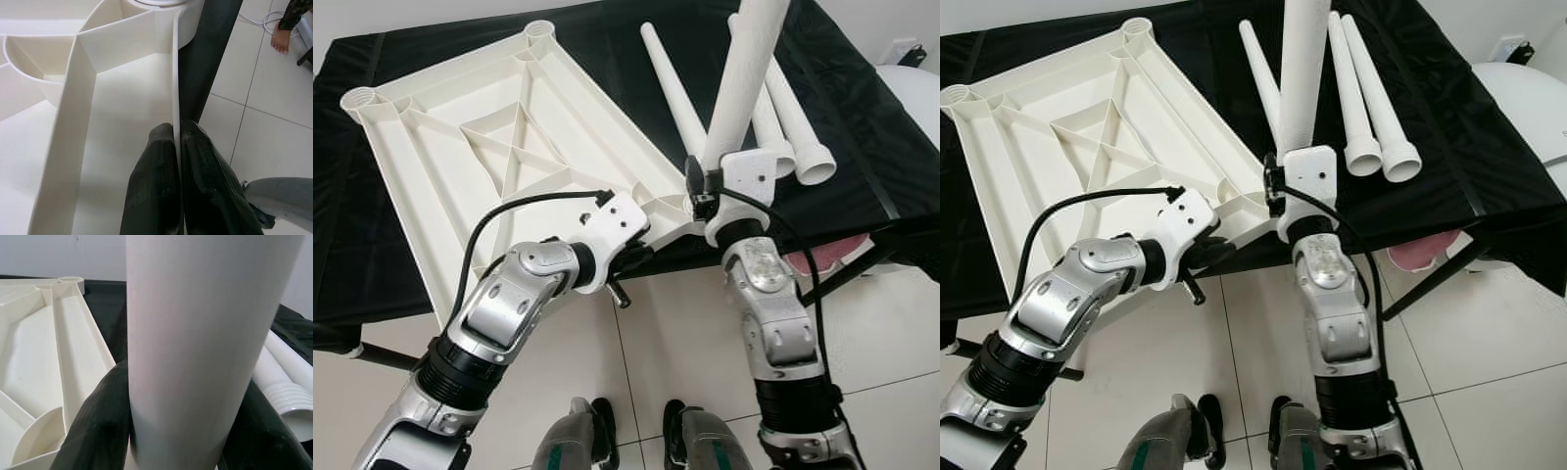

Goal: Building children table

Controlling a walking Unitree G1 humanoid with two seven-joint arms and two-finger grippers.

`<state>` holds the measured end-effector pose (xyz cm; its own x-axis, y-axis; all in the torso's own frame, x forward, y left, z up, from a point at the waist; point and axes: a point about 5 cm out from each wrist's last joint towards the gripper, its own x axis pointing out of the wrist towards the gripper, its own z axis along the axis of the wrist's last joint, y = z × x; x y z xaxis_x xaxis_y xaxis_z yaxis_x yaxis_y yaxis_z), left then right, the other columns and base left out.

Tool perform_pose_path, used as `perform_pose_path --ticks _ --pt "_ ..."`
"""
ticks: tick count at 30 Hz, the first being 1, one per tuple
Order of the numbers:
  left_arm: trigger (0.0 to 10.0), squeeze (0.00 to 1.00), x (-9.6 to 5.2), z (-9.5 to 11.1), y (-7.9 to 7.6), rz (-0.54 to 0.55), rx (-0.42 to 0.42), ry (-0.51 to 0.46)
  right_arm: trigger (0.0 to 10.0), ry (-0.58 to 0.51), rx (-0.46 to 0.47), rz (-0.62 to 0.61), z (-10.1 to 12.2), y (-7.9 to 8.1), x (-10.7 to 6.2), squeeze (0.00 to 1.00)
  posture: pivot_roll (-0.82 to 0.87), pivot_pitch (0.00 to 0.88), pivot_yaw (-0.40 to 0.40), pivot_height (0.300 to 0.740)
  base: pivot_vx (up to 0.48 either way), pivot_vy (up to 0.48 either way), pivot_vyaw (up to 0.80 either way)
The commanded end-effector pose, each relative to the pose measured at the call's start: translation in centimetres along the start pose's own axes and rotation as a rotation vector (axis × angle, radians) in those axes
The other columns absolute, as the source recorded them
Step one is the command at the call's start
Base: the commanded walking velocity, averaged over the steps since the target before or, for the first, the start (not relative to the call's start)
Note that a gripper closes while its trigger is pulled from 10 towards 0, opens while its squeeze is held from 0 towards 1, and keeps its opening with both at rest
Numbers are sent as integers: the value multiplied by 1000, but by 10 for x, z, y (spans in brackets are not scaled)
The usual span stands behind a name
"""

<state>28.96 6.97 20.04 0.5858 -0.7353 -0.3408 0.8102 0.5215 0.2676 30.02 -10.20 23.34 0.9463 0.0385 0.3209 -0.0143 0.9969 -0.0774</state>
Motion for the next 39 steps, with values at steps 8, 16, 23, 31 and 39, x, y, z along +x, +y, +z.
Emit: perform_pose_path --ticks 8,16,23,31,39 --pt "10000 0 -3 3 1 11 10 -15 10000 8 -26 -102 3 -2 -6 0 -82 199 65 740 0 0 0" --pt "10000 0 -3 3 0 5 14 -15 10000 26 -28 -139 0 -2 -9 0 -83 196 72 740 0 0 0" --pt "10000 0 -3 3 1 5 16 -13 10000 42 3 -146 -2 -4 -10 1000 -81 199 74 740 0 0 0" --pt "10000 0 -3 3 2 9 15 -12 10000 46 -4 -156 -2 -9 -6 792 -79 204 74 740 0 0 0" --pt "10000 0 -3 4 3 15 13 -13 10000 61 108 27 -7 -16 2 0 -79 211 72 740 0 0 0"
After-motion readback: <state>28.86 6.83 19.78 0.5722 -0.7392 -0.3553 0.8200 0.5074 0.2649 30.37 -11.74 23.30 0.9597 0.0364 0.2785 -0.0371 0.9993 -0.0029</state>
